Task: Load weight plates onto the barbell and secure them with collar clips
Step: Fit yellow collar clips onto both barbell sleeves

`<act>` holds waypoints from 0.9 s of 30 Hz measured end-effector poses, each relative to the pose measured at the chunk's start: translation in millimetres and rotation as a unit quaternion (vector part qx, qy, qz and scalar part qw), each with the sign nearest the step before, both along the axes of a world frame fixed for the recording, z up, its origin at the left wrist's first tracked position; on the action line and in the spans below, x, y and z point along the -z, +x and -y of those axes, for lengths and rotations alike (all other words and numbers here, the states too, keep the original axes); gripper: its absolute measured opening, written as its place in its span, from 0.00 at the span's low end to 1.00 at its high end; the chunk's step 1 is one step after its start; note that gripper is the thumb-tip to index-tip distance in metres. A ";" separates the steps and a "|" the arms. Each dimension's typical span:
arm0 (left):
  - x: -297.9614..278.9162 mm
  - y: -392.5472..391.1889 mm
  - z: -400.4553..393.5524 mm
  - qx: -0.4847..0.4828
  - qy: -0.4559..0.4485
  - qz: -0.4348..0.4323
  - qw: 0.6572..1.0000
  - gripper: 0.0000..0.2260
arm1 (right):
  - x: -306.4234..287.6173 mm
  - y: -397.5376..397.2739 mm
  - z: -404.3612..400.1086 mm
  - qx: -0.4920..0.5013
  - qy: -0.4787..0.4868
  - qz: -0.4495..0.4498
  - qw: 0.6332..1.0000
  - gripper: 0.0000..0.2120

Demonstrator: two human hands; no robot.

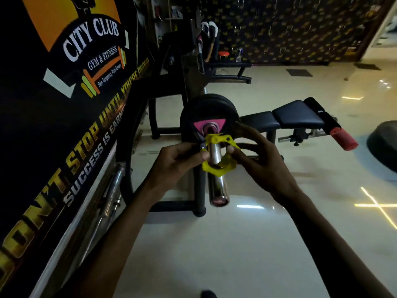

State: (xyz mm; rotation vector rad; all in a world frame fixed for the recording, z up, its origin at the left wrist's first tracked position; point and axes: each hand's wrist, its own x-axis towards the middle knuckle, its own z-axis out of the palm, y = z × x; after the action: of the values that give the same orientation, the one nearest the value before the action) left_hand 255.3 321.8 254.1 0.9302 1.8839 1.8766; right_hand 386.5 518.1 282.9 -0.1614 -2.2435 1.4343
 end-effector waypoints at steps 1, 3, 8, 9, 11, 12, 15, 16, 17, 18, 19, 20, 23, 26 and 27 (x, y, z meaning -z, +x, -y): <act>4.0 8.7 4.1 0.017 -0.012 0.000 1.000 0.16 | 1.8 12.2 1.0 -0.025 -0.014 0.024 0.999 0.25; 11.9 24.1 11.2 0.039 -0.029 -0.007 0.999 0.16 | 5.9 34.4 5.6 -0.039 -0.015 0.053 0.998 0.23; 31.9 50.5 21.2 0.053 -0.026 -0.004 0.998 0.18 | 25.0 72.2 22.4 -0.038 -0.049 0.075 0.995 0.23; 36.7 54.8 23.2 0.048 -0.025 -0.006 0.998 0.17 | 30.5 77.4 25.9 -0.038 -0.057 0.077 0.995 0.23; 45.9 63.1 27.0 0.035 -0.029 -0.013 0.999 0.16 | 42.9 85.7 30.6 -0.032 -0.068 0.080 0.994 0.23; 51.3 66.6 28.8 0.029 -0.036 -0.021 0.999 0.15 | 48.9 88.7 32.3 -0.029 -0.071 0.082 0.994 0.23; 66.3 73.8 34.1 0.009 -0.050 -0.032 0.998 0.17 | 64.7 93.3 37.8 -0.025 -0.090 0.082 0.992 0.25; 69.6 75.1 36.0 0.000 -0.051 -0.030 0.998 0.19 | 69.1 93.3 39.6 -0.022 -0.094 0.079 0.992 0.25; 72.4 75.8 37.7 -0.005 -0.055 -0.026 0.998 0.20 | 73.0 92.6 41.1 -0.017 -0.094 0.076 0.993 0.25; 75.0 75.8 38.9 -0.004 -0.059 -0.021 0.998 0.20 | 76.3 91.3 42.7 -0.012 -0.091 0.072 0.993 0.26; 77.8 75.8 39.7 -0.001 -0.062 -0.017 0.998 0.21 | 79.0 89.6 44.0 -0.010 -0.088 0.069 0.994 0.26; 80.4 75.4 40.1 0.000 -0.064 -0.016 0.998 0.22 | 81.3 87.8 45.1 -0.009 -0.088 0.065 0.994 0.25; 85.1 68.5 37.5 -0.020 -0.076 -0.039 0.996 0.23 | 85.8 80.8 44.2 -0.002 -0.078 0.052 0.996 0.25; 86.6 57.7 28.4 -0.042 -0.084 -0.058 0.994 0.23 | 83.5 68.9 36.6 0.002 -0.063 0.048 0.997 0.24; 86.7 54.2 25.2 -0.049 -0.085 -0.060 0.993 0.23 | 81.9 64.2 33.4 0.005 -0.048 0.048 0.998 0.23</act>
State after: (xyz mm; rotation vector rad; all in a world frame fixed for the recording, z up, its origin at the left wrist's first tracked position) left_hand 309.5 296.6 167.4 0.9280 2.1576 1.7135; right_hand 450.7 484.7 201.0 -0.2773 -2.2476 1.5610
